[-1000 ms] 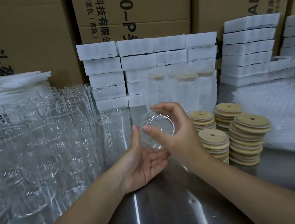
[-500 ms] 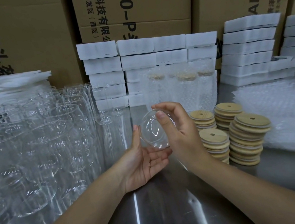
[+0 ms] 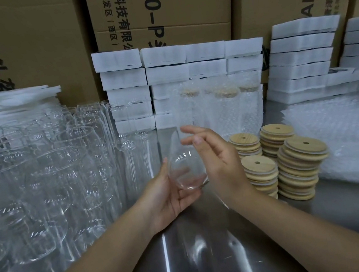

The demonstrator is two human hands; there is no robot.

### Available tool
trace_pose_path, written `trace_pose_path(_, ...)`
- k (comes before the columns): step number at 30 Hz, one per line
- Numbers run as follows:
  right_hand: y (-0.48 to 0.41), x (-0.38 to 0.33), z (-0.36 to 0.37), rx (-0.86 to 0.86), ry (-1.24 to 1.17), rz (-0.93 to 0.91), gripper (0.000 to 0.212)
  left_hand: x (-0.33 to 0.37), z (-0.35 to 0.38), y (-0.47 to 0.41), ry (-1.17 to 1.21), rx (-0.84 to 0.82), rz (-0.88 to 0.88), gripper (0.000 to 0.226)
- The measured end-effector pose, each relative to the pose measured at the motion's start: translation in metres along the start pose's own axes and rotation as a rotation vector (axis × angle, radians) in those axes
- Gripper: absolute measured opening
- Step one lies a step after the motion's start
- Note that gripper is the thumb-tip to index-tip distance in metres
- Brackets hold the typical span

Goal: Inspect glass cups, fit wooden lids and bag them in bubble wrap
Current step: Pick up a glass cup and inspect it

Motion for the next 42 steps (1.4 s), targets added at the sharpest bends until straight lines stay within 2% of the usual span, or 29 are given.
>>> trace_pose_path(2,-0.002,0.001,-0.003,0.014,-0.054,0.058,0.023,0.002,-0.001,-0.001,0.034,0.0,0.019,0.06)
trace_pose_path(6,-0.004,0.009,-0.004,0.015,-0.043,0.122,0.021,0.006,0.005,0.001,0.013,-0.089,0.027,0.083)
trace_pose_path(8,-0.003,0.011,0.001,-0.03,0.016,0.11,0.029,0.006,0.005,0.002,-0.074,-0.081,0.12,0.088)
trace_pose_path(11,-0.003,0.014,0.007,-0.081,0.015,0.127,0.043,0.007,0.0,-0.001,-0.149,-0.033,0.223,0.106)
trace_pose_path(15,-0.005,0.018,0.007,-0.096,-0.064,0.226,0.064,0.013,-0.003,0.001,-0.22,-0.017,0.34,0.11)
trace_pose_path(18,-0.006,0.02,0.006,-0.06,-0.123,0.282,0.072,0.013,-0.003,0.001,-0.185,0.014,0.369,0.099)
trace_pose_path(21,-0.01,0.024,0.003,-0.032,-0.257,0.329,0.083,0.012,0.0,0.001,-0.113,-0.027,0.332,0.07)
trace_pose_path(25,-0.009,0.026,0.004,-0.026,-0.401,0.406,0.086,0.009,0.002,-0.001,-0.039,-0.15,0.167,0.07)
trace_pose_path(27,-0.009,0.027,0.003,-0.014,-0.448,0.426,0.08,0.007,0.003,-0.001,-0.015,-0.203,0.112,0.057)
trace_pose_path(29,-0.009,0.027,0.001,-0.004,-0.398,0.413,0.077,0.006,0.004,-0.001,0.017,-0.251,0.066,0.048)
trace_pose_path(31,-0.009,0.026,-0.001,0.012,-0.312,0.393,0.076,0.005,0.007,0.0,-0.025,-0.277,0.058,0.052)
trace_pose_path(35,-0.01,0.026,0.0,0.049,-0.224,0.363,0.075,0.007,0.008,0.003,-0.289,-0.139,0.285,0.055)
trace_pose_path(39,-0.006,0.024,0.002,0.074,-0.102,0.283,0.092,0.014,0.006,0.008,-0.507,-0.102,0.48,0.104)
trace_pose_path(40,-0.006,0.024,0.002,0.073,-0.094,0.276,0.093,0.015,0.006,0.009,-0.52,-0.097,0.497,0.107)
trace_pose_path(42,-0.006,0.024,0.001,0.072,-0.09,0.28,0.089,0.016,0.006,0.01,-0.494,-0.085,0.525,0.099)
Point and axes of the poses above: each hand's wrist, its own y-axis away from the middle knuckle, its own z-axis out of the palm, x = y × z, the point moved 4 cm from there along -y, towards the middle knuckle, and after that the axes turned 12 degrees about y, right-handed, at the moved point
